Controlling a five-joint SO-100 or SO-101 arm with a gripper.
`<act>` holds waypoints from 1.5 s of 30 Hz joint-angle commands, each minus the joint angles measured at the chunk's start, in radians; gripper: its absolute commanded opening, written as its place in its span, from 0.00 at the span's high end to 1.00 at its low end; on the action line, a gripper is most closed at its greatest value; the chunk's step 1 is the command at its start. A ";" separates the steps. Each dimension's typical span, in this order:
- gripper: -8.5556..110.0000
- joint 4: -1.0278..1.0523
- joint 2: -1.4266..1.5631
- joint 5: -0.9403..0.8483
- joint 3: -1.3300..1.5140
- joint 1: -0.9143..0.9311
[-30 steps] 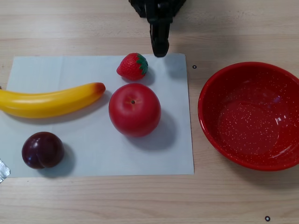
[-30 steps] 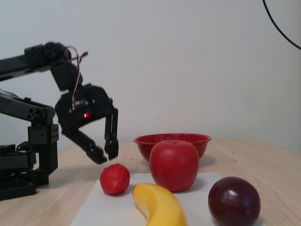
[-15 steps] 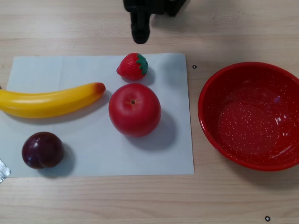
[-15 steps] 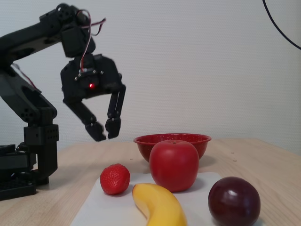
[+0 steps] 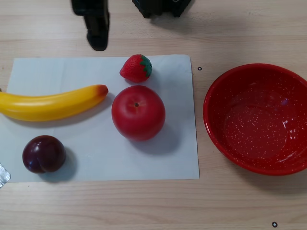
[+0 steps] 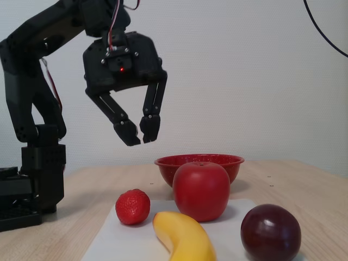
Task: Grasp the banana and put it in the red bowl.
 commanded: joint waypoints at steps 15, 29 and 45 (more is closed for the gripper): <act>0.89 0.187 -0.370 0.190 -0.543 -0.169; 0.77 0.117 -0.614 0.195 -0.693 -0.163; 0.55 -0.166 -0.718 0.241 -0.600 -0.161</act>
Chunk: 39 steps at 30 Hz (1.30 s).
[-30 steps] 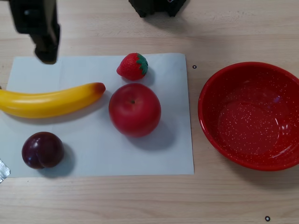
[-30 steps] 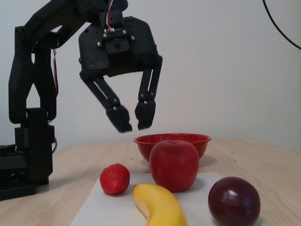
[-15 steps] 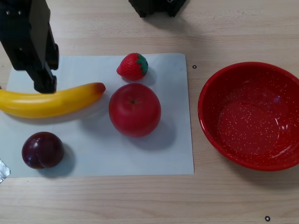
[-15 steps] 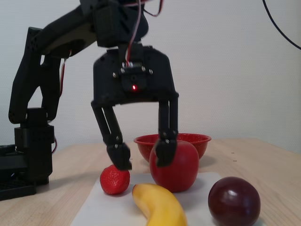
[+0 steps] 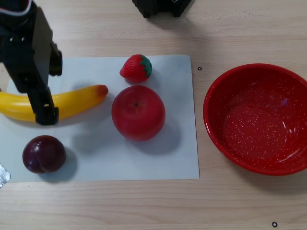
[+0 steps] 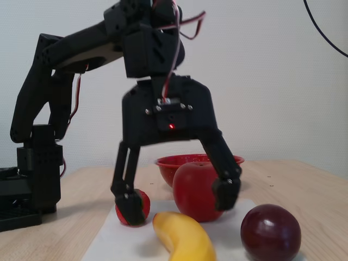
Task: Grasp the banana and put it in the red bowl.
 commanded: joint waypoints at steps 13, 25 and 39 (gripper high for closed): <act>0.53 -0.175 -0.038 0.080 -0.031 -0.014; 0.62 -0.181 -0.074 0.112 -0.031 -0.025; 0.93 -0.037 -0.034 0.153 -0.077 -0.034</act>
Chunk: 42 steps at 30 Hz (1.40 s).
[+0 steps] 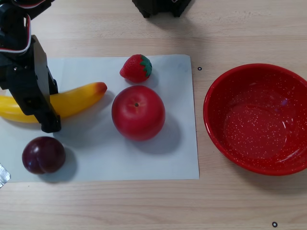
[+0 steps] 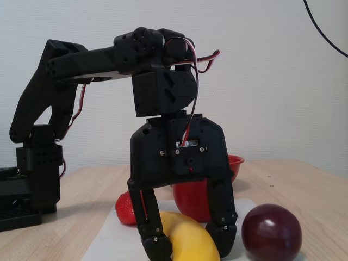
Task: Grasp the banana and put it in the red bowl.
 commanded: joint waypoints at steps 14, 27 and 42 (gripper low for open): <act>0.93 0.295 0.330 -0.031 -0.084 -0.035; 0.93 0.445 0.535 -0.029 -0.106 -0.066; 0.93 0.460 0.739 -0.094 -0.110 0.074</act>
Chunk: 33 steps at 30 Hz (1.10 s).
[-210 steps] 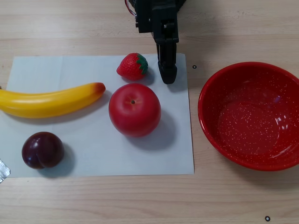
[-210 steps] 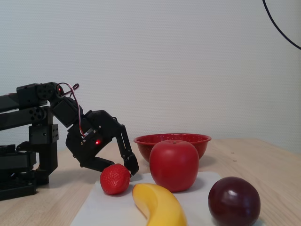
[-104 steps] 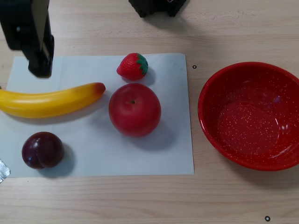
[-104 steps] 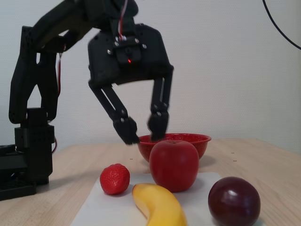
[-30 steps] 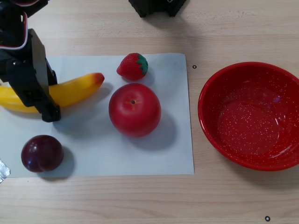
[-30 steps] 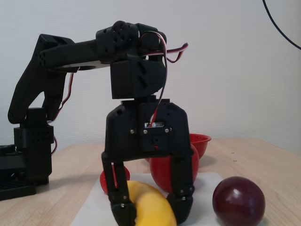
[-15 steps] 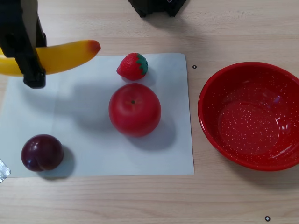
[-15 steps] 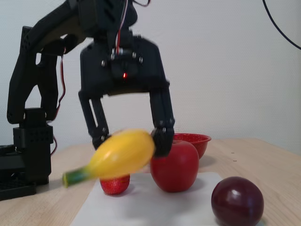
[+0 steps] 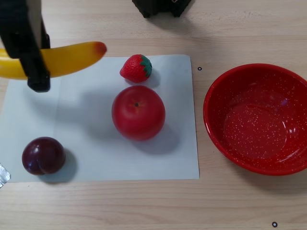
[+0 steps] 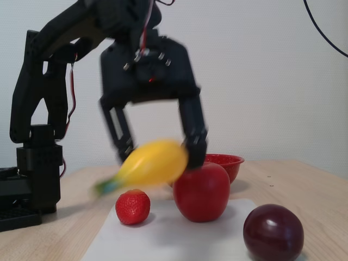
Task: Grasp the banana and put it in the red bowl.
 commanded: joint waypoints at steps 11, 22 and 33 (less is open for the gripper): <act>0.93 0.034 0.400 -0.138 -0.173 0.299; 0.93 0.034 0.433 -0.293 -0.192 0.632; 0.93 0.032 0.354 -0.454 -0.235 0.976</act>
